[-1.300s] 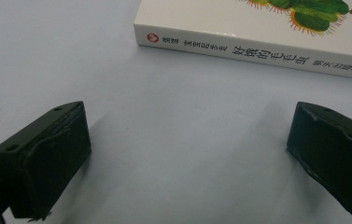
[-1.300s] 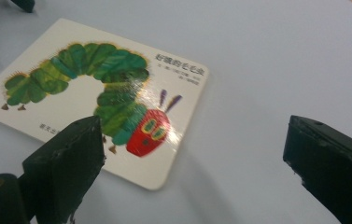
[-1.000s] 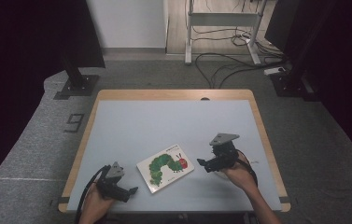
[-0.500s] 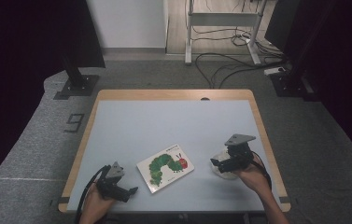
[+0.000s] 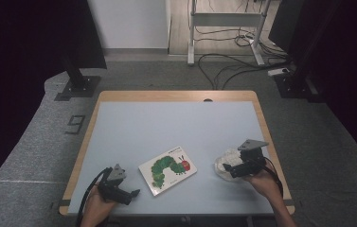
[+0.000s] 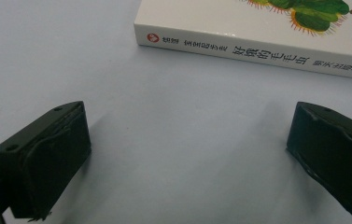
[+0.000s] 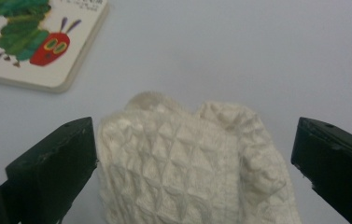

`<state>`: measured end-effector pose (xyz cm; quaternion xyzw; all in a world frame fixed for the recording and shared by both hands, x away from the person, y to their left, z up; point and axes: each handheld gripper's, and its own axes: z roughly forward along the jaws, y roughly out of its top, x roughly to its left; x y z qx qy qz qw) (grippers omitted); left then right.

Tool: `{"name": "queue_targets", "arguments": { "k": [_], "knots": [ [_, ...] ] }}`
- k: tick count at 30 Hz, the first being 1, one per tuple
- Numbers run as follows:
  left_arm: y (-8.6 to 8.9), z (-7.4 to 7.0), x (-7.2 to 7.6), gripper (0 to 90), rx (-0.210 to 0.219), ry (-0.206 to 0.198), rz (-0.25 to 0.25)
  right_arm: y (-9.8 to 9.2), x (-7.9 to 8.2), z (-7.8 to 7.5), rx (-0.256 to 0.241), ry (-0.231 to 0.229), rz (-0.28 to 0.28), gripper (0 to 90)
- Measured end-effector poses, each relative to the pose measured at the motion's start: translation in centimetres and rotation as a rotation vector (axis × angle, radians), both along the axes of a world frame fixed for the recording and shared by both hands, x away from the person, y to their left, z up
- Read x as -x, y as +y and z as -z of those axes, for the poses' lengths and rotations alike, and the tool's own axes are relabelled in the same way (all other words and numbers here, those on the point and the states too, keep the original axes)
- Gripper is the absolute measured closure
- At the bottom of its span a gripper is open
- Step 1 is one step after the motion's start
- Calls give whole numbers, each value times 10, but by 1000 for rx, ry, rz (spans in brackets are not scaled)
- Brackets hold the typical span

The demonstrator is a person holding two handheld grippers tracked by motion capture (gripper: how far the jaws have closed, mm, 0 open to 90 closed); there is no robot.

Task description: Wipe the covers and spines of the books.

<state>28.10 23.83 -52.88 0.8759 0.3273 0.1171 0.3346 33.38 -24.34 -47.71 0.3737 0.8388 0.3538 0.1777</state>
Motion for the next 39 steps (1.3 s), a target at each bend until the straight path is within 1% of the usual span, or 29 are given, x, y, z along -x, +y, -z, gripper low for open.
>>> {"name": "queue_targets", "arguments": {
  "k": [3, 4, 6, 8, 11, 12, 14, 15, 17, 20, 21, 22, 23, 26, 29, 30, 31, 35, 39],
  "knots": [
    [0, 0, 0, 0, 0, 0, 0, -1, 0, 8, 11, 11, 4, 0],
    [0, 0, 0, 0, 0, 0, 0, -1, 0, 8, 11, 11, 4, 0],
    [0, 0, 0, 0, 0, 0, 0, -2, -1, 13, 12, 19, 4, 0],
    [0, 0, 0, 0, 0, 0, 0, -2, -2, 22, 18, 37, 4, 0],
    [0, 0, 0, 0, 0, 0, 0, -2, -3, 27, 24, 47, 1, 0],
    [0, 0, 0, 0, 0, 0, 0, -1, -4, 32, 37, 52, 0, 13],
    [0, 0, 0, 0, 0, 0, 0, -1, -5, 35, 41, 58, -2, 27],
    [0, 0, 0, 0, 0, 0, 0, 0, -5, 39, 54, 57, -5, 81],
    [0, 0, 0, 0, 0, 0, 0, 0, -5, 41, 74, 48, -3, 123],
    [0, 0, 0, 0, 0, 0, 0, 1, -4, 42, 94, 46, 12, 169],
    [0, 0, 0, 0, 0, 0, 0, 1, -4, 42, 94, 46, 12, 169],
    [0, 0, 0, 0, 0, 0, 0, 1, -4, 42, 99, 45, 16, 191],
    [0, 0, 0, 0, 0, 0, 0, 0, -4, 41, 100, 48, 24, 266],
    [0, 0, 0, 0, 0, 0, 0, -4, -5, 39, 101, 46, 37, 398],
    [0, 0, 0, 0, 0, 0, 0, -6, -4, 38, 104, 38, 44, 497],
    [0, 0, 0, 0, 0, 0, 0, -7, -4, 37, 100, 36, 44, 515],
    [0, 0, 0, 0, 0, 0, 0, -7, -4, 37, 100, 36, 44, 515],
    [0, 0, 0, 0, 0, 0, 0, -13, -4, 36, 43, 50, 54, 566],
    [0, 0, 0, 0, 0, 0, 0, -14, -3, 33, 39, 50, 55, 571]
  ]
}}
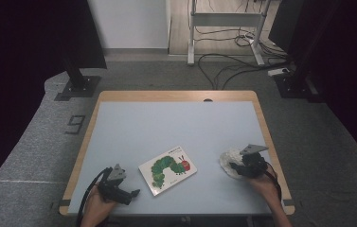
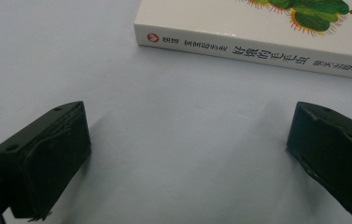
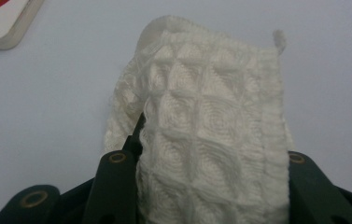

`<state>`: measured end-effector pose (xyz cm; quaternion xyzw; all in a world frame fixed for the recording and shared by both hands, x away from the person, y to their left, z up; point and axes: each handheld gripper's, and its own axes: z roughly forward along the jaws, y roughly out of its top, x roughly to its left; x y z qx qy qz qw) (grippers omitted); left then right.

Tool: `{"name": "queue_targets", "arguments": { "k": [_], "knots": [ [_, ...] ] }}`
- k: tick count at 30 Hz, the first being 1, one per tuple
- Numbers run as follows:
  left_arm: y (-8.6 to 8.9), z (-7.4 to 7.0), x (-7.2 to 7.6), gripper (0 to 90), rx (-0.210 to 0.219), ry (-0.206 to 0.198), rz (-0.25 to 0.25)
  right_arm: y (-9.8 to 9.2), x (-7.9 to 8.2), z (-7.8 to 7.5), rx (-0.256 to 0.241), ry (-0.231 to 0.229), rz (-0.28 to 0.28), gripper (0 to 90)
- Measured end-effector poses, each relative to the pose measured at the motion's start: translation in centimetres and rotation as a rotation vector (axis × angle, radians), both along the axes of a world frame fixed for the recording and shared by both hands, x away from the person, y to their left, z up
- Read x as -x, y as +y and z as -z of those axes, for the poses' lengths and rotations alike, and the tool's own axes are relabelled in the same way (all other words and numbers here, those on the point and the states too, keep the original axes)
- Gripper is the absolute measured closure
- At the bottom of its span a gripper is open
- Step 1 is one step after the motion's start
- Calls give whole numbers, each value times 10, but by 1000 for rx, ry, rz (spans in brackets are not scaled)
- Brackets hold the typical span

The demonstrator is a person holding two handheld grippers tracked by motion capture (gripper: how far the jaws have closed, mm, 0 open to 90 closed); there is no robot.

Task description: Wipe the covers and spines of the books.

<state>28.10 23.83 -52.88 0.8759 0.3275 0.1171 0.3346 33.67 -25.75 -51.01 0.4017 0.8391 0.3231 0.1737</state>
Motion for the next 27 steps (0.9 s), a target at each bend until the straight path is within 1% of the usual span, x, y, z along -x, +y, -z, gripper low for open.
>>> {"name": "queue_targets", "arguments": {
  "k": [5, 7, 8, 11, 17, 22, 24, 27],
  "knots": [
    [0, 0, 0, 0, 0, 0, 0, -2, 1, -11, -22, -16, -8, 571],
    [0, 0, 0, 0, 0, 0, 0, -2, 1, -18, -38, -25, -17, 571],
    [0, 0, 0, 0, 0, 0, 0, -2, 1, -18, -38, -25, -17, 571],
    [0, 0, 0, 0, 0, 0, 0, 0, 3, -28, -50, -37, -31, 570],
    [0, 0, 0, 0, 0, 0, 0, -1, 1, -36, -56, -44, -44, 570],
    [0, 0, 0, 0, 0, 0, 0, 0, 1, -43, -80, -49, -57, 569],
    [0, 0, 0, 0, 0, 0, 0, 2, 1, -47, -92, -54, -68, 569],
    [0, 0, 0, 0, 0, 0, 0, 7, 2, -51, -96, -61, -87, 569]
  ]
}}
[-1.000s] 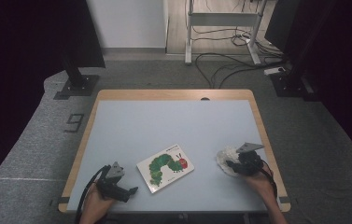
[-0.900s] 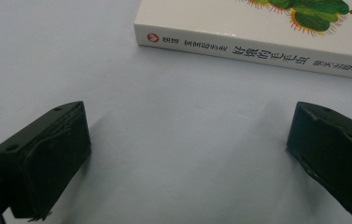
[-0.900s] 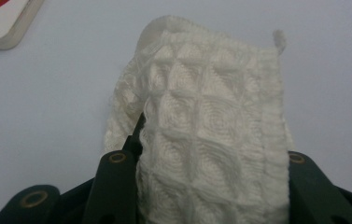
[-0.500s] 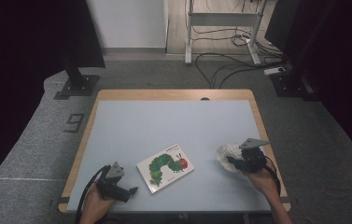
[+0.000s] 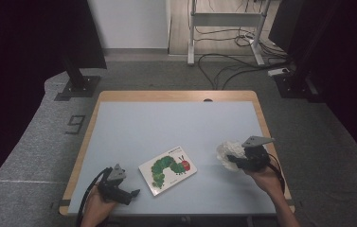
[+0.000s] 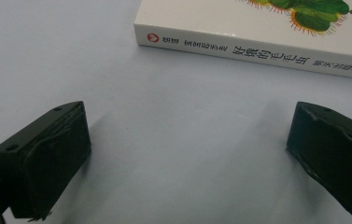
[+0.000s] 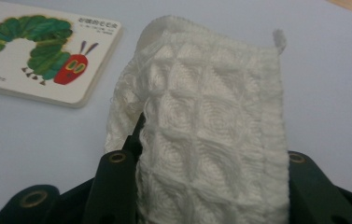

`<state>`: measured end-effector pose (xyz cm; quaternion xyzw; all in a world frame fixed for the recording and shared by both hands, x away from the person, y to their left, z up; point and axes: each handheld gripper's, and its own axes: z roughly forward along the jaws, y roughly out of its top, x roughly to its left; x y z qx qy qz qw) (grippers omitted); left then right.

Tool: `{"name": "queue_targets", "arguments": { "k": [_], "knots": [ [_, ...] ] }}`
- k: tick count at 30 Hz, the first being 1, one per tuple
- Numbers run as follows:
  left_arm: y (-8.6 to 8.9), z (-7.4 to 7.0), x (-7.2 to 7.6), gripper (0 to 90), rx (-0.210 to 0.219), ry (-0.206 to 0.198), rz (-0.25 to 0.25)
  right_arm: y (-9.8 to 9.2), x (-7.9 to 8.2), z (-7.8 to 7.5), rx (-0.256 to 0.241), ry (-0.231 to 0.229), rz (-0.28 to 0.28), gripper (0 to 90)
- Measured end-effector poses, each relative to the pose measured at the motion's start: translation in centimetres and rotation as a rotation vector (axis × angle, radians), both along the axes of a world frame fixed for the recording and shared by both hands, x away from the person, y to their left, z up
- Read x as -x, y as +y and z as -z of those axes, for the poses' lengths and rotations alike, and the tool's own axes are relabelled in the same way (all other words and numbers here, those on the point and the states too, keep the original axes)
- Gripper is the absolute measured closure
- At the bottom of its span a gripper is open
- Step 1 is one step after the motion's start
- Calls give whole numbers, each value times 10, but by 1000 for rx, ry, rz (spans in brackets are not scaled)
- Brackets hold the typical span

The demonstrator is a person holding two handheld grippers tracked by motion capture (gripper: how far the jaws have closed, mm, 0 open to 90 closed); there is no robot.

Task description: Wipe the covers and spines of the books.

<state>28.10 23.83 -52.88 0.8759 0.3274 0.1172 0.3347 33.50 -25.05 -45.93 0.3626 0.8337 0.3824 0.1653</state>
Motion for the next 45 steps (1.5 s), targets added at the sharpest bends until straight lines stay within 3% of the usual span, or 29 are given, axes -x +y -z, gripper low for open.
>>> {"name": "queue_targets", "arguments": {
  "k": [19, 45],
  "knots": [
    [0, 0, 0, 0, 0, 0, 0, 43, -4, -12, -41, -11, -134, 570],
    [0, 0, 0, 0, 0, 0, 1, 108, -4, -11, -31, -22, -276, 568]
  ]
}}
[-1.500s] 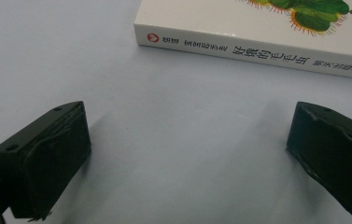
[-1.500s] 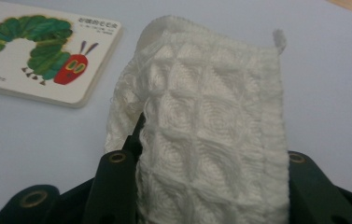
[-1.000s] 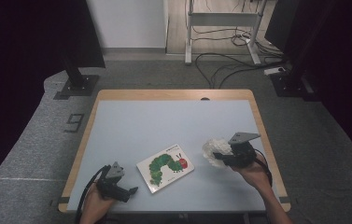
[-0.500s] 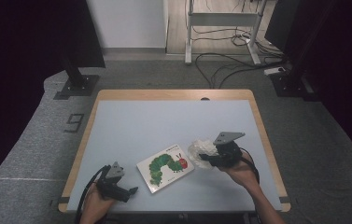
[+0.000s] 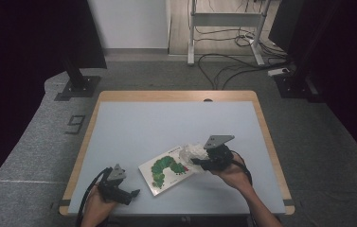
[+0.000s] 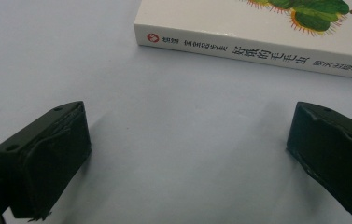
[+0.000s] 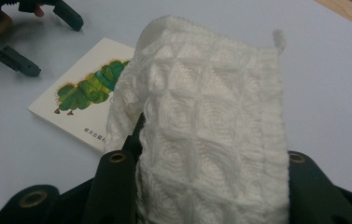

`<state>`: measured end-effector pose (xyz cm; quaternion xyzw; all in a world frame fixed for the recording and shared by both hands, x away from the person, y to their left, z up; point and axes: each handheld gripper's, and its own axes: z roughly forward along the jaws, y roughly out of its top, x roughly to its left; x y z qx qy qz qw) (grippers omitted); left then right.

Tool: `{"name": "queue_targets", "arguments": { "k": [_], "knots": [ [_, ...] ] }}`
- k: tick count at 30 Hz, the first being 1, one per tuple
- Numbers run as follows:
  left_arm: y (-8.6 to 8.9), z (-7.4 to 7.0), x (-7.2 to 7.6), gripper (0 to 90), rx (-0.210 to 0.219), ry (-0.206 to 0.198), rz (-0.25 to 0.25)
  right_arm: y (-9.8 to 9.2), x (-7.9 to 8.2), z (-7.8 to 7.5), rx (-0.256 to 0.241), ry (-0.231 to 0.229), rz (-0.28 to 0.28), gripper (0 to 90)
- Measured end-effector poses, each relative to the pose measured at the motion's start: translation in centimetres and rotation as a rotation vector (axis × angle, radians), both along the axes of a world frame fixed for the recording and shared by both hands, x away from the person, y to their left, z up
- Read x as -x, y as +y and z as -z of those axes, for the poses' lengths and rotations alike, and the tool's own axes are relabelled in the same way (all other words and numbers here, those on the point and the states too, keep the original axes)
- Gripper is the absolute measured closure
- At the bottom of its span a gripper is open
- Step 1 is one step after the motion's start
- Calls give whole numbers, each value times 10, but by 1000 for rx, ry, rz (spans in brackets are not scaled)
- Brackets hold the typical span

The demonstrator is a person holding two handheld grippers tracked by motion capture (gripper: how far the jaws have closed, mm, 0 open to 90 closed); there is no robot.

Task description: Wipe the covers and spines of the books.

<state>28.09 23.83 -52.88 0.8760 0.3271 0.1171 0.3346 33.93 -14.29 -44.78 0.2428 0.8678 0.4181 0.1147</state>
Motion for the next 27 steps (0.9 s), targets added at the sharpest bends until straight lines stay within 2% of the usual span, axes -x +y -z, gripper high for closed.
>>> {"name": "queue_targets", "arguments": {
  "k": [7, 10, 18, 23, 27],
  "knots": [
    [0, 0, 0, 0, 0, 0, -1, 16, -1, 12, 33, -1, -22, 567],
    [0, 0, 0, 0, 0, -1, 0, 20, -3, 23, 49, 2, -27, 567],
    [0, 0, 0, 0, 0, 0, -1, 19, -7, 47, 84, 13, -18, 568],
    [0, 0, 0, 0, 0, 0, -1, 21, -8, 56, 107, 11, -15, 568],
    [0, 0, 0, 0, 0, 0, -1, 23, -7, 58, 116, 8, -12, 568]
  ]
}}
